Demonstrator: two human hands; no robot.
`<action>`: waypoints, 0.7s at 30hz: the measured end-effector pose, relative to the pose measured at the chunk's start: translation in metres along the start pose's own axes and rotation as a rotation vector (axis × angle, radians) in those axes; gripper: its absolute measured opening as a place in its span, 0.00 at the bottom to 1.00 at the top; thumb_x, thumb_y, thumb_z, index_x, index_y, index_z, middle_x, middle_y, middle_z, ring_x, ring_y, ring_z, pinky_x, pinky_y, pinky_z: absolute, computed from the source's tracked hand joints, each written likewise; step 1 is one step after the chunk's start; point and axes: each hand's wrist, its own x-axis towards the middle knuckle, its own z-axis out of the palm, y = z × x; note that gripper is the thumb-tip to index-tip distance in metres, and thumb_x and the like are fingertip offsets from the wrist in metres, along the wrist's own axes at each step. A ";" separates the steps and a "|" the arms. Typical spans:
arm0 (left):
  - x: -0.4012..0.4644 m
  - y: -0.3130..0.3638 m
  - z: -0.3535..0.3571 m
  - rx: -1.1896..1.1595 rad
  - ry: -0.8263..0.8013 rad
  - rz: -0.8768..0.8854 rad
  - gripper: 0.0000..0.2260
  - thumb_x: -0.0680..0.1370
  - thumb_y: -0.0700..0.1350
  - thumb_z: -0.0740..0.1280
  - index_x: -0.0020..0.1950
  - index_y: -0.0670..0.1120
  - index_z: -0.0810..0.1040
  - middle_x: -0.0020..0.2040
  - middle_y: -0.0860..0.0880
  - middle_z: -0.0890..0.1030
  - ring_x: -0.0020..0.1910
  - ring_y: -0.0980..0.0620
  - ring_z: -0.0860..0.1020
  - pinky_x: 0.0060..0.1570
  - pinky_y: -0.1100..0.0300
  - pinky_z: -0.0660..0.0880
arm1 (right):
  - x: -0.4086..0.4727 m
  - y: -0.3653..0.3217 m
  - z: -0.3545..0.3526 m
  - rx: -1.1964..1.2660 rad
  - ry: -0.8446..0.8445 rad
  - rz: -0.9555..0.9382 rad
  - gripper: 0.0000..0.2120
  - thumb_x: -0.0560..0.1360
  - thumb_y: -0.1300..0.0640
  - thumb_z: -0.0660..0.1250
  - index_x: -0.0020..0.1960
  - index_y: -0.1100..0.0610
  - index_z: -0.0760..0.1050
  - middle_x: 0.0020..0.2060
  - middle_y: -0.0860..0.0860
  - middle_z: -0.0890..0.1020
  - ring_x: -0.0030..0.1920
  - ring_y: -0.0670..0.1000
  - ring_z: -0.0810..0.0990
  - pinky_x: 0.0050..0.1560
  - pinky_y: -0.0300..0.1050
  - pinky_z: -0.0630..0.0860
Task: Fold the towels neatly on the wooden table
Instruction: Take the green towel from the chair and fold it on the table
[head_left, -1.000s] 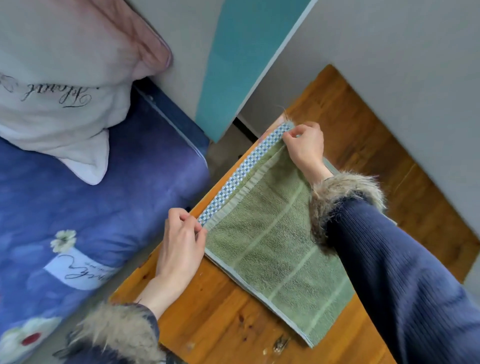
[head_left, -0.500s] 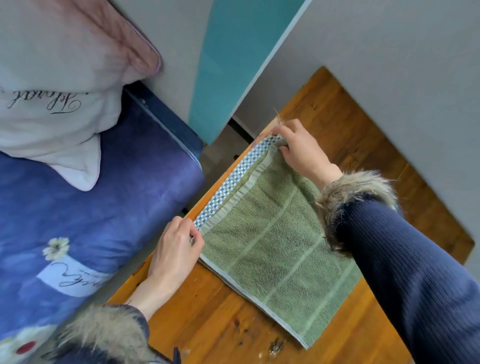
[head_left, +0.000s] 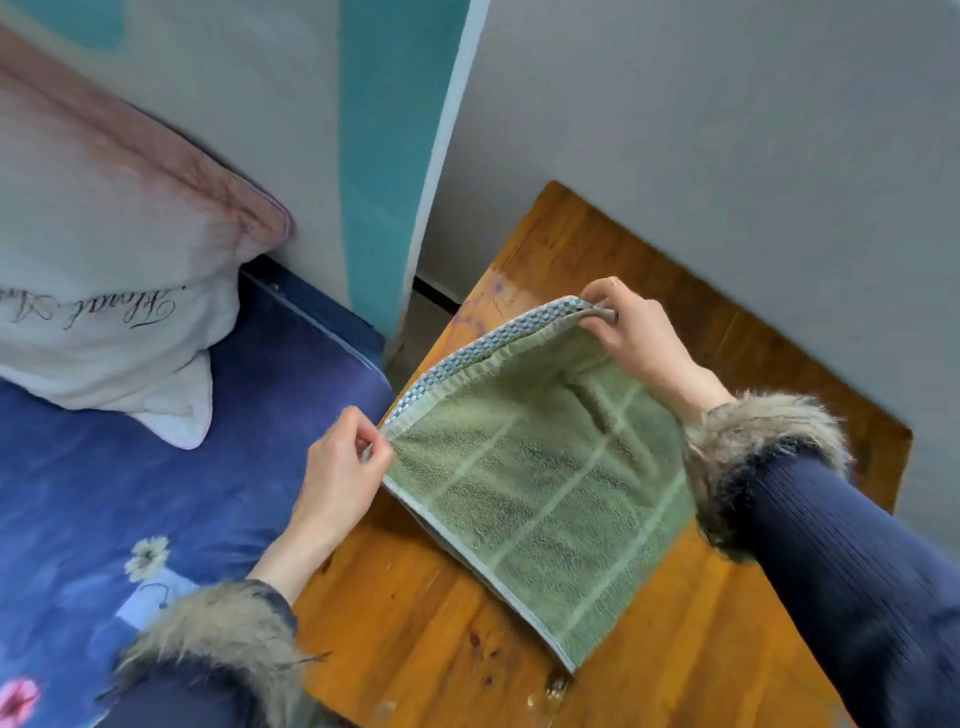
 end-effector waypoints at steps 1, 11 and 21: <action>-0.003 0.009 -0.003 -0.020 0.016 0.002 0.05 0.76 0.39 0.63 0.40 0.42 0.70 0.38 0.44 0.76 0.39 0.47 0.73 0.35 0.62 0.66 | -0.014 0.002 -0.014 0.113 0.033 0.039 0.08 0.75 0.59 0.66 0.53 0.51 0.71 0.46 0.53 0.81 0.46 0.51 0.80 0.46 0.42 0.74; -0.030 0.126 -0.015 0.031 0.110 0.333 0.03 0.79 0.38 0.61 0.47 0.40 0.74 0.43 0.46 0.78 0.43 0.47 0.74 0.43 0.60 0.64 | -0.163 0.032 -0.150 0.427 0.279 0.072 0.14 0.70 0.64 0.72 0.37 0.47 0.72 0.33 0.48 0.80 0.35 0.46 0.75 0.42 0.42 0.74; -0.087 0.233 -0.043 0.117 0.062 0.632 0.05 0.79 0.37 0.62 0.44 0.43 0.74 0.41 0.46 0.77 0.42 0.48 0.73 0.38 0.64 0.65 | -0.276 0.051 -0.209 0.732 0.402 0.103 0.08 0.70 0.63 0.72 0.37 0.55 0.75 0.35 0.50 0.78 0.37 0.44 0.74 0.43 0.37 0.71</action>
